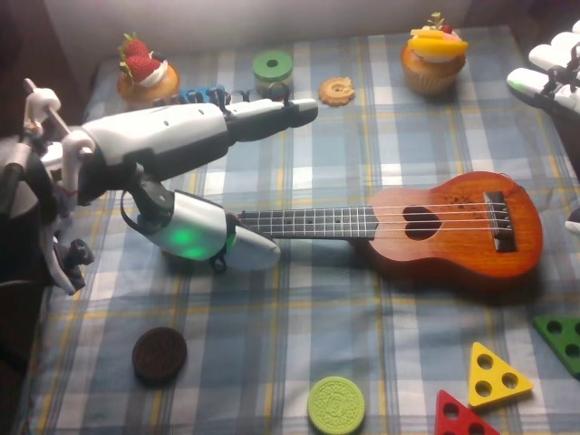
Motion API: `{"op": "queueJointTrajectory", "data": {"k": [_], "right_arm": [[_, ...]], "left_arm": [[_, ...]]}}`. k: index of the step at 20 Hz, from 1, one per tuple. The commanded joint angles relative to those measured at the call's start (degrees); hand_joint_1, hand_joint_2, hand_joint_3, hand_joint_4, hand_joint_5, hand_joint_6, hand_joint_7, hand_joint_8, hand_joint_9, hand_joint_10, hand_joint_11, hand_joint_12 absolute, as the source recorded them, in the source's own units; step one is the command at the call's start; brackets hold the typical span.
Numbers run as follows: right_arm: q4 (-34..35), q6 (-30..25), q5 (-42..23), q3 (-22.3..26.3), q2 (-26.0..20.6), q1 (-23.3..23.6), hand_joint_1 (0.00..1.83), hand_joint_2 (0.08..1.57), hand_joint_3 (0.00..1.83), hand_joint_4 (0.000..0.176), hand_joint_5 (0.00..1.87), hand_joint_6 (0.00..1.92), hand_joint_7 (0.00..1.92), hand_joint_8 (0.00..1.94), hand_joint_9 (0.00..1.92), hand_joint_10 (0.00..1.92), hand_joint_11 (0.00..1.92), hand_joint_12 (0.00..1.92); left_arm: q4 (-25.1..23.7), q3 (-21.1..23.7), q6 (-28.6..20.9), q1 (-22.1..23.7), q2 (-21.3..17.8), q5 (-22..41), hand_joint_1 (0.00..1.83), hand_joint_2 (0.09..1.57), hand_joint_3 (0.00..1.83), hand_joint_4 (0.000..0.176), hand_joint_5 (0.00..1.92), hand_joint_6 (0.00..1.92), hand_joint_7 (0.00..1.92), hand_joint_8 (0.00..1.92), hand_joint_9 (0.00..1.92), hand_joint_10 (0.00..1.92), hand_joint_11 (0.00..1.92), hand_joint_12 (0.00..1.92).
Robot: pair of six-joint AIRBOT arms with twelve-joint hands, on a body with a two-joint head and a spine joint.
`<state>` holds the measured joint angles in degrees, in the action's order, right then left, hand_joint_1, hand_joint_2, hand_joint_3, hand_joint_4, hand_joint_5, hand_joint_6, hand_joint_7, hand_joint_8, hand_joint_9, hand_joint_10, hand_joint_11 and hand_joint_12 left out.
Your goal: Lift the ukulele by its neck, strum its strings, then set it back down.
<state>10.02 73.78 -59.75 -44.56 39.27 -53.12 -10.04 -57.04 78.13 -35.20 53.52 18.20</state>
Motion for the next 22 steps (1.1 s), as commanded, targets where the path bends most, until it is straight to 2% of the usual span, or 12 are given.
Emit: {"op": "queueJointTrajectory", "data": {"k": [1, 3, 7, 10, 11, 13, 14, 16, 18, 19, 20, 22], "right_arm": [[0.13, 0.05, -7.18, -0.24, -0.03, 0.33, 0.69, 1.2, 0.01, 0.0, 0.0, 0.0, 0.0, 0.0, 0.0, 0.0, 0.0, 0.0], [0.16, 0.05, -7.27, -0.22, -0.02, 0.33, 0.69, 1.2, 0.01, 0.0, 0.0, 0.0, 0.0, 0.0, 0.0, 0.0, 0.0, 0.0], [0.26, 0.05, -7.47, -0.18, -0.05, 0.33, 0.66, 1.19, 0.0, 0.0, 0.0, 0.0, 0.0, 0.0, 0.0, 0.0, 0.0, 0.0], [0.27, 0.05, -7.55, -0.15, -0.05, 0.33, 0.66, 1.2, 0.0, 0.0, 0.0, 0.0, 0.0, 0.0, 0.0, 0.0, 0.0, 0.0], [0.27, 0.05, -7.59, -0.15, -0.06, 0.33, 0.65, 1.21, 0.01, 0.0, 0.0, 0.0, 0.0, 0.0, 0.0, 0.0, 0.0, 0.0], [0.3, 0.04, -7.65, -0.12, -0.08, 0.32, 0.63, 1.21, 0.01, 0.0, 0.0, 0.0, 0.0, 0.0, 0.0, 0.0, 0.0, 0.0], [0.32, 0.04, -7.69, -0.11, -0.08, 0.31, 0.62, 1.21, 0.01, 0.0, 0.0, 0.0, 0.0, 0.0, 0.0, 0.0, 0.0, 0.0], [0.32, 0.04, -7.72, -0.07, -0.1, 0.31, 0.59, 1.22, 0.01, 0.0, 0.0, 0.0, 0.0, 0.0, 0.0, 0.0, 0.0, 0.0], [0.32, 0.02, -7.7, 0.01, -0.26, 0.25, 0.57, 1.23, 0.01, 0.0, 0.0, 0.0, 0.0, 0.0, 0.0, 0.0, 0.0, 0.0], [0.32, 0.01, -7.7, 0.04, -0.32, 0.22, 0.59, 1.23, 0.01, 0.0, 0.0, 0.0, 0.0, 0.0, 0.0, 0.0, 0.0, 0.0], [0.32, -0.01, -7.7, 0.05, -0.34, 0.2, 0.58, 1.23, 0.01, 0.0, 0.0, 0.0, 0.0, 0.0, 0.0, 0.0, 0.0, 0.0], [0.33, -0.05, -7.7, 0.07, -0.39, 0.17, 0.59, 1.24, 0.01, 0.0, 0.0, 0.0, 0.0, 0.0, 0.0, 0.0, 0.0, 0.0]], "left_arm": [[2.0, -0.29, 1.22, 0.24, 0.39, 5.22, 0.96, 0.97, 0.0, 0.046, 0.07, 0.01, 0.13, 0.02, 0.12, 0.07, 0.0, 0.18], [4.41, -0.48, 4.34, -0.25, 1.13, 4.56, 0.97, 0.97, 0.0, 0.032, 0.1, 0.0, 0.16, 0.0, 0.14, 0.09, 0.0, 0.4], [6.92, -1.24, 6.79, -1.38, 2.55, 3.59, 0.97, 1.0, 0.0, 0.013, 0.14, 0.0, 0.19, 0.01, 0.14, 0.13, 0.0, 0.56], [12.6, -1.73, 13.3, -2.32, 3.77, 2.62, 0.94, 1.01, 0.0, 0.03, 0.22, 0.01, 0.29, 0.03, 0.18, 0.25, 0.0, 1.02], [13.1, -2.12, 13.41, -2.67, 4.24, 2.53, 0.95, 1.03, 0.0, 0.025, 0.25, 0.02, 0.31, 0.04, 0.19, 0.31, 0.0, 1.21], [14.71, -2.95, 14.65, -3.11, 5.37, 2.12, 0.92, 1.05, 0.0, 0.033, 0.29, 0.05, 0.36, 0.07, 0.08, 0.81, 0.0, 1.57], [17.8, -3.34, 18.44, -3.38, 6.28, 1.55, 0.94, 1.1, 0.01, 0.014, 0.29, 0.06, 0.36, 0.08, 0.03, 0.94, 0.0, 1.69], [23.14, -4.18, 24.27, -4.23, 7.88, 1.1, 0.97, 1.12, 0.0, 0.0, 0.34, 0.11, 0.4, 0.11, 0.05, 1.0, 0.0, 1.66], [24.33, -5.07, 24.69, -4.72, 8.76, 0.48, 1.01, 1.14, 0.0, 0.0, 0.21, 0.81, 0.44, 0.37, 0.17, 1.1, 0.0, 1.8], [24.71, -5.26, 24.82, -4.84, 8.98, 0.44, 0.99, 1.22, 0.01, 0.0, 0.18, 1.04, 0.33, 0.76, 0.14, 1.28, 0.0, 1.88], [25.49, -5.34, 25.72, -4.94, 9.27, 0.45, 1.01, 1.37, 0.01, 0.01, 0.4, 1.56, 0.47, 1.57, 0.17, 1.6, 0.05, 1.91], [29.24, -5.41, 30.83, -5.16, 10.1, 0.46, 1.08, 1.35, 0.0, 0.0, 0.58, 1.5, 0.56, 1.76, 0.35, 1.83, 0.25, 1.92]]}}
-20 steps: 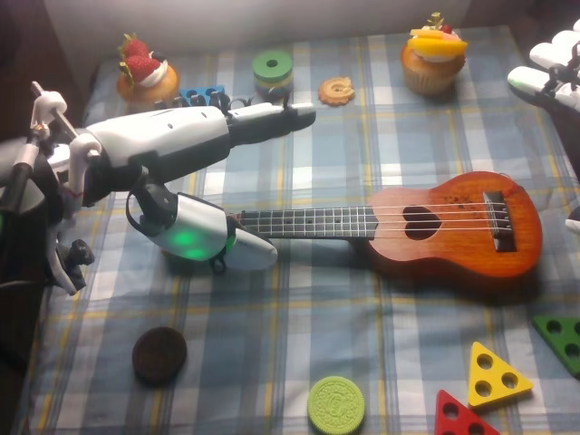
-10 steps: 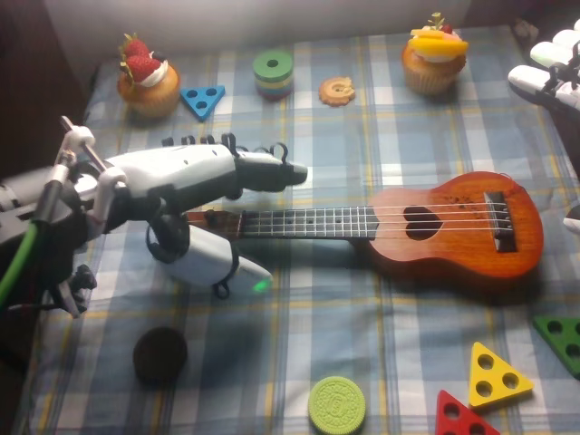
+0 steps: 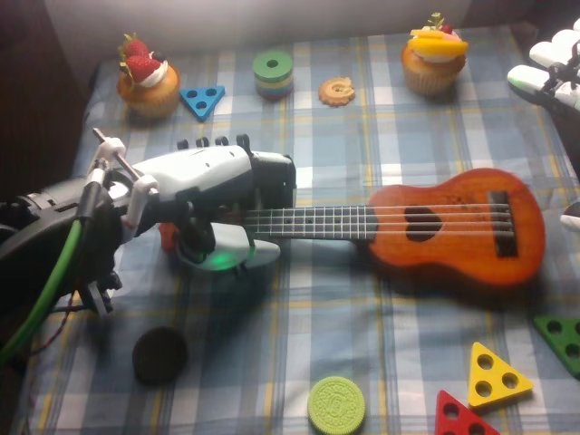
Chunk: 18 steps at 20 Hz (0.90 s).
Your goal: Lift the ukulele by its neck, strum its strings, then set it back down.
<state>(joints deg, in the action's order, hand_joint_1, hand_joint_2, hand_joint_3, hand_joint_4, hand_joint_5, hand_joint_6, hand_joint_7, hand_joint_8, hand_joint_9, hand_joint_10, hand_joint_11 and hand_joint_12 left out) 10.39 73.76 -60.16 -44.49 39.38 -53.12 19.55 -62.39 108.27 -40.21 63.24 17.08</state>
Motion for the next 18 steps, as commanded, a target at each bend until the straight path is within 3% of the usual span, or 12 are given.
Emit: {"op": "queueJointTrajectory", "data": {"k": [1, 4, 5, 8, 10, 14, 18], "right_arm": [[-0.05, -0.05, -7.29, 0.01, -0.52, 0.17, 0.6, 1.23, 0.0, 0.0, 0.0, 0.0, 0.0, 0.0, 0.0, 0.0, 0.0, 0.0], [-0.05, -0.07, -7.29, 0.18, -0.99, 0.14, 0.62, 1.23, 0.0, 0.0, 0.0, 0.0, 0.0, 0.0, 0.0, 0.0, 0.0, 0.0], [-0.05, -0.07, -7.3, 0.22, -1.16, 0.13, 0.6, 1.24, 0.0, 0.0, 0.0, 0.0, 0.0, 0.0, 0.0, 0.0, 0.0, 0.0], [-0.06, -0.07, -7.45, 0.29, -1.38, 0.13, 0.57, 1.27, 0.01, 0.0, 0.0, 0.0, 0.0, 0.0, 0.0, 0.0, 0.0, 0.0], [-0.09, -0.07, -7.96, 0.52, -1.78, 0.13, 0.56, 1.27, 0.01, 0.0, 0.0, 0.0, 0.0, 0.0, 0.0, 0.0, 0.0, 0.0], [-0.19, -0.08, -10.54, 1.35, -3.23, -0.43, 0.67, 1.27, 0.0, 0.0, 0.0, 0.0, 0.0, 0.0, 0.0, 0.0, 0.0, 0.0], [-1.72, -2.07, -12.59, 1.75, -4.46, -1.0, 0.6, 1.28, 0.0, 0.0, 0.0, 0.0, 0.0, 0.0, 0.0, 0.0, 0.01, 0.01]], "left_arm": [[0.45, -0.31, 1.2, -0.33, 0.67, 1.55, 1.05, 1.33, 0.0, 0.0, 0.6, 1.56, 0.46, 1.89, 0.47, 1.9, 0.41, 1.92], [1.69, -0.77, 1.2, -0.75, 0.98, 1.9, 1.04, 1.32, 0.0, 0.0, 0.61, 1.6, 0.53, 1.92, 0.67, 1.92, 0.6, 1.92], [1.85, -0.8, 1.2, -0.79, 0.97, 2.05, 1.25, 1.25, 0.0, 0.0, 0.54, 1.86, 0.57, 1.92, 0.72, 1.92, 0.63, 1.92], [2.2, -0.47, 1.2, -0.93, 0.61, 3.25, 1.33, 1.24, 0.0, 0.0, 0.6, 1.92, 0.75, 1.92, 0.93, 1.92, 0.93, 1.92], [2.35, 0.56, 1.2, -0.93, -0.52, 4.89, 1.31, 1.23, 0.0, 0.0, 0.7, 1.92, 0.94, 1.92, 1.15, 1.92, 1.28, 1.92], [1.43, 2.7, -0.54, -0.73, -3.07, 9.0, 1.31, 1.25, 0.0, 0.0, 0.68, 1.92, 0.96, 1.92, 1.17, 1.92, 1.29, 1.92], [0.02, 3.63, -1.74, -0.06, -4.0, 11.27, 1.35, 1.25, 0.0, 0.0, 0.74, 1.92, 1.03, 1.92, 1.25, 1.92, 1.37, 1.92]]}}
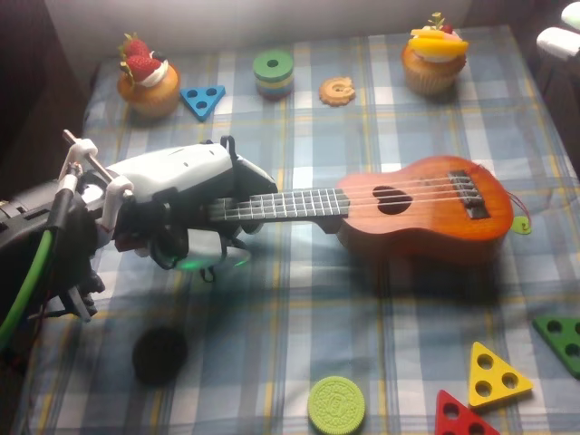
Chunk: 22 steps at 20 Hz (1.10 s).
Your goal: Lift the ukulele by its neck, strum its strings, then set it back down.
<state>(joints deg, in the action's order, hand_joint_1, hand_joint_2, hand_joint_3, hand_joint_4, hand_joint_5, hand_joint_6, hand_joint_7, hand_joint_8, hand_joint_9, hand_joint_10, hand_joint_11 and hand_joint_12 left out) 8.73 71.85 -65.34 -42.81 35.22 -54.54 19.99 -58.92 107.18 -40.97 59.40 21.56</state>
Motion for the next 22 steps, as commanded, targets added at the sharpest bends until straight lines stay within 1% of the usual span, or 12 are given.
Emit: {"op": "queueJointTrajectory", "data": {"k": [1, 5, 11, 13, 14, 15, 16, 17, 18, 19, 20, 22], "right_arm": [[-0.58, -0.47, -7.4, 0.01, -0.48, 0.43, 0.56, 1.29, 0.01, 0.0, 0.0, 0.0, 0.0, 0.0, 0.0, 0.0, 0.0, 0.0], [-1.8, -3.56, -5.48, -1.58, -0.01, 0.42, 0.6, 1.26, 0.0, 0.0, 0.06, 0.02, 0.0, 0.0, 0.0, 0.0, 0.0, 0.0], [-3.04, -3.99, -2.41, -2.62, 0.35, 1.41, 1.24, 1.25, 0.0, 0.0, 0.46, 0.11, 0.0, 0.0, 0.0, 0.0, 0.0, 0.0], [-3.51, -4.0, -1.22, -2.85, 0.35, 1.98, 1.31, 1.26, 0.0, 0.0, 0.4, 0.08, 0.0, 0.0, 0.0, 0.0, 0.04, 0.02], [-4.09, -4.0, 0.08, -3.03, 0.36, 2.92, 1.32, 1.25, 0.0, 0.0, 0.43, 0.04, 0.0, 0.0, 0.0, 0.0, 0.01, 0.38], [-4.43, -4.0, 0.91, -3.23, 0.49, 3.48, 1.34, 1.23, 0.0, 0.0, 0.43, 0.03, 0.0, 0.0, 0.0, 0.0, 0.0, 0.55], [-5.07, -4.0, 2.08, -3.47, 0.7, 4.35, 1.32, 1.22, 0.0, 0.0, 0.41, 0.01, 0.0, 0.0, 0.0, 0.0, 0.0, 0.12], [-5.77, -4.0, 3.19, -3.71, 0.92, 5.43, 1.38, 1.14, 0.0, 0.0, 0.37, 0.01, 0.0, 0.0, 0.0, 0.0, 0.0, 0.02], [-6.31, -4.0, 3.93, -3.88, 1.11, 6.21, 1.41, 1.05, 0.0, 0.0, 0.39, 0.02, 0.0, 0.0, 0.0, 0.0, 0.0, 0.0], [-7.24, -4.0, 5.4, -4.14, 1.44, 7.58, 1.37, 1.1, 0.0, 0.016, 0.39, 0.02, 0.0, 0.0, 0.0, 0.0, 0.0, 0.0], [-8.06, -4.0, 6.92, -4.39, 1.8, 8.74, 1.26, 1.13, 0.0, 0.0, 0.56, 0.09, 0.02, 0.01, 0.0, 0.0, 0.0, 0.0], [-9.37, -4.0, 8.98, -4.95, 2.68, 10.66, 1.16, 1.21, 0.0, 0.032, 0.42, 0.04, 0.0, 0.0, 0.0, 0.0, 0.0, 0.0]], "left_arm": [[-0.89, 0.3, -1.18, 0.83, -0.28, 7.36, 1.37, 1.25, 0.0, 0.0, 0.76, 1.92, 1.05, 1.92, 1.28, 1.92, 1.4, 1.92], [-2.36, 0.8, -2.2, 1.95, -0.69, 9.35, 1.42, 1.24, 0.0, 0.0, 0.8, 1.92, 1.12, 1.92, 1.38, 1.92, 1.5, 1.92], [-4.24, 1.29, -3.4, 2.59, -0.91, 10.7, 1.43, 1.21, 0.0, 0.0, 0.86, 1.92, 1.17, 1.92, 1.45, 1.92, 1.55, 1.92], [-5.23, 1.53, -4.59, 2.53, -1.19, 11.34, 1.45, 1.2, 0.0, 0.0, 0.88, 1.92, 1.19, 1.92, 1.48, 1.92, 1.58, 1.92], [-5.84, 1.79, -4.93, 2.55, -1.38, 11.6, 1.47, 1.19, 0.0, 0.0, 0.89, 1.92, 1.19, 1.92, 1.49, 1.92, 1.59, 1.92], [-6.13, 2.03, -4.95, 2.55, -1.58, 11.86, 1.46, 1.19, 0.0, 0.0, 0.89, 1.92, 1.17, 1.92, 1.47, 1.92, 1.58, 1.92], [-6.45, 2.26, -5.03, 2.55, -1.77, 12.05, 1.46, 1.18, 0.0, 0.0, 0.89, 1.92, 1.16, 1.92, 1.46, 1.92, 1.57, 1.92], [-6.62, 2.3, -5.07, 2.58, -1.82, 12.07, 1.48, 1.18, 0.0, 0.0, 0.88, 1.92, 1.15, 1.92, 1.46, 1.92, 1.57, 1.92], [-6.66, 2.3, -5.1, 2.58, -1.83, 12.1, 1.45, 1.18, 0.0, 0.0, 0.86, 1.92, 1.15, 1.92, 1.45, 1.92, 1.55, 1.92], [-6.72, 2.31, -5.23, 2.58, -1.86, 12.19, 1.44, 1.18, 0.0, 0.0, 0.86, 1.92, 1.15, 1.92, 1.44, 1.92, 1.54, 1.92], [-6.84, 2.36, -5.29, 2.57, -1.87, 12.29, 1.46, 1.16, 0.0, 0.0, 0.87, 1.92, 1.17, 1.92, 1.46, 1.92, 1.56, 1.92], [-7.14, 2.48, -5.34, 2.54, -1.89, 12.4, 1.41, 1.19, 0.0, 0.0, 0.86, 1.92, 1.17, 1.92, 1.45, 1.92, 1.55, 1.92]]}}
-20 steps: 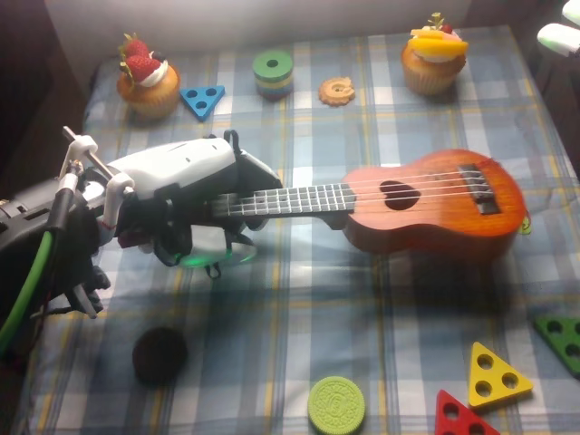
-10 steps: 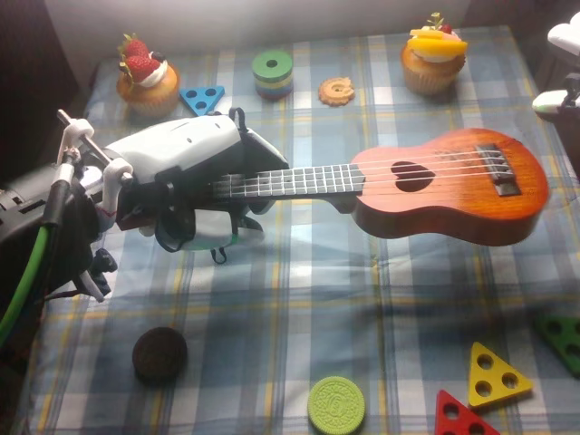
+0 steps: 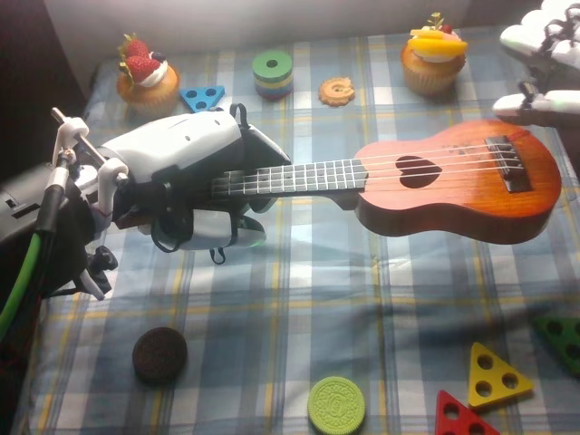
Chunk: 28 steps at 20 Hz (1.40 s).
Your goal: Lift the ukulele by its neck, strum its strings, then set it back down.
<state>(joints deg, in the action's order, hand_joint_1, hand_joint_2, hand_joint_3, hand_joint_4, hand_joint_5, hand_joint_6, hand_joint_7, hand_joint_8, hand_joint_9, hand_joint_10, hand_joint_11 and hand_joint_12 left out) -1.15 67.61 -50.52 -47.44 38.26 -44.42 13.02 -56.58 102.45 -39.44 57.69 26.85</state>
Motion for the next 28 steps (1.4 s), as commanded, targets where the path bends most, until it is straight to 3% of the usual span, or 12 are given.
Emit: {"op": "queueJointTrajectory", "data": {"k": [1, 3, 4, 5, 6, 9, 11, 14, 18, 20, 27, 28], "right_arm": [[0.23, 0.24, -5.68, -0.38, -0.19, 0.88, 1.19, 1.22, 0.0, 0.0, 0.46, 0.4, 0.11, 0.0, 0.04, 0.02, 0.0, 0.2], [-0.61, 0.24, -5.4, -0.37, -0.07, 1.63, 1.08, 1.27, 0.0, 0.0, 0.69, 1.37, 0.16, 0.01, 0.03, 0.01, 0.0, 0.57], [-1.3, 0.24, -4.6, -0.38, 0.03, 2.25, 1.06, 1.27, 0.0, 0.0, 0.69, 1.4, 0.17, 0.01, 0.04, 0.02, 0.0, 0.79], [-1.8, 0.24, -4.02, -0.41, 0.17, 2.74, 1.08, 1.37, 0.03, 0.0, 0.27, 0.89, 0.15, 0.0, 0.09, 0.04, 0.0, 0.9], [-2.64, 0.23, -2.65, -0.54, 0.55, 3.66, 0.86, 1.5, 0.02, 0.0, 0.31, 1.71, 0.17, 0.01, 0.02, 0.41, 0.0, 1.26], [-6.26, -1.33, 1.32, -1.4, 2.04, 6.43, 1.17, 1.33, 0.0, 0.0, 0.22, 0.39, 0.04, 0.0, 0.01, 0.07, 0.0, 0.39], [-8.52, -2.76, 3.05, -1.54, 2.27, 7.73, 1.26, 1.41, 0.01, 0.0, 0.34, 0.17, 0.0, 0.0, 0.0, 0.0, 0.0, 0.3], [-10.58, -4.71, 3.2, -1.37, 2.17, 7.95, 1.36, 1.4, 0.05, 0.0, 0.42, 0.03, 0.0, 0.0, 0.0, 0.0, 0.0, 0.12], [-10.81, -4.72, 1.85, -0.6, 0.45, 8.76, 1.51, 1.22, 0.05, 0.0, 0.36, 0.01, 0.01, 0.0, 0.06, 0.02, 0.0, 1.1], [-10.79, -4.71, 0.77, -0.1, -0.68, 8.86, 1.33, 1.19, 0.02, 0.029, 0.33, 0.01, 0.03, 0.01, 0.0, 0.0, 0.0, 0.03], [-10.5, -4.69, 0.74, -0.07, -1.57, 8.87, 1.3, 1.21, 0.0, 0.045, 0.33, 0.01, 0.02, 0.0, 0.0, 0.0, 0.0, 0.0], [-10.5, -4.69, 0.96, -0.18, -1.36, 8.95, 1.15, 1.2, 0.0, 0.015, 0.34, 0.01, 0.05, 0.01, 0.0, 0.0, 0.06, 0.03]], "left_arm": [[-0.2, 0.14, -0.62, 1.01, -0.19, 7.06, 1.41, 1.19, 0.0, 0.0, 0.85, 1.92, 1.17, 1.92, 1.45, 1.92, 1.55, 1.92], [-0.27, 0.03, -0.62, 1.07, -0.05, 6.67, 1.4, 1.2, 0.01, 0.0, 0.86, 1.92, 1.18, 1.92, 1.44, 1.92, 1.54, 1.92], [-0.27, -0.12, -0.62, 1.1, 0.15, 6.53, 1.43, 1.19, 0.0, 0.0, 0.86, 1.92, 1.18, 1.92, 1.45, 1.92, 1.54, 1.92], [-0.27, -0.15, -0.62, 1.11, 0.22, 6.49, 1.42, 1.19, 0.0, 0.0, 0.86, 1.92, 1.18, 1.92, 1.46, 1.92, 1.54, 1.92], [-0.28, -0.12, -0.62, 1.11, 0.22, 6.52, 1.39, 1.2, 0.0, 0.0, 0.86, 1.92, 1.19, 1.92, 1.45, 1.92, 1.54, 1.92], [-0.3, -0.11, -0.62, 1.09, 0.22, 6.62, 1.41, 1.19, 0.0, 0.0, 0.89, 1.92, 1.2, 1.92, 1.44, 1.92, 1.54, 1.92], [-0.35, -0.12, -0.62, 1.1, 0.22, 6.61, 1.43, 1.19, 0.0, 0.0, 0.89, 1.92, 1.19, 1.92, 1.44, 1.92, 1.55, 1.92], [-0.26, -0.34, -0.63, 1.05, 0.32, 6.38, 1.38, 1.22, 0.01, 0.0, 0.85, 1.92, 1.15, 1.92, 1.4, 1.92, 1.5, 1.92], [0.42, -1.15, -0.65, 0.92, 0.81, 5.06, 1.42, 1.21, 0.0, 0.0, 0.84, 1.92, 1.14, 1.92, 1.39, 1.92, 1.49, 1.92], [0.64, -2.01, -0.65, 0.92, 1.55, 3.77, 1.38, 1.24, 0.01, 0.0, 0.79, 1.92, 1.08, 1.92, 1.34, 1.92, 1.45, 1.92], [1.45, -2.91, -0.54, 1.02, 2.22, 3.05, 1.42, 1.22, 0.0, 0.0, 0.77, 1.92, 1.05, 1.92, 1.34, 1.92, 1.45, 1.92], [1.44, -2.9, -0.53, 1.02, 2.32, 3.1, 1.39, 1.24, 0.01, 0.0, 0.74, 1.92, 1.05, 1.92, 1.37, 1.92, 1.48, 1.92]]}}
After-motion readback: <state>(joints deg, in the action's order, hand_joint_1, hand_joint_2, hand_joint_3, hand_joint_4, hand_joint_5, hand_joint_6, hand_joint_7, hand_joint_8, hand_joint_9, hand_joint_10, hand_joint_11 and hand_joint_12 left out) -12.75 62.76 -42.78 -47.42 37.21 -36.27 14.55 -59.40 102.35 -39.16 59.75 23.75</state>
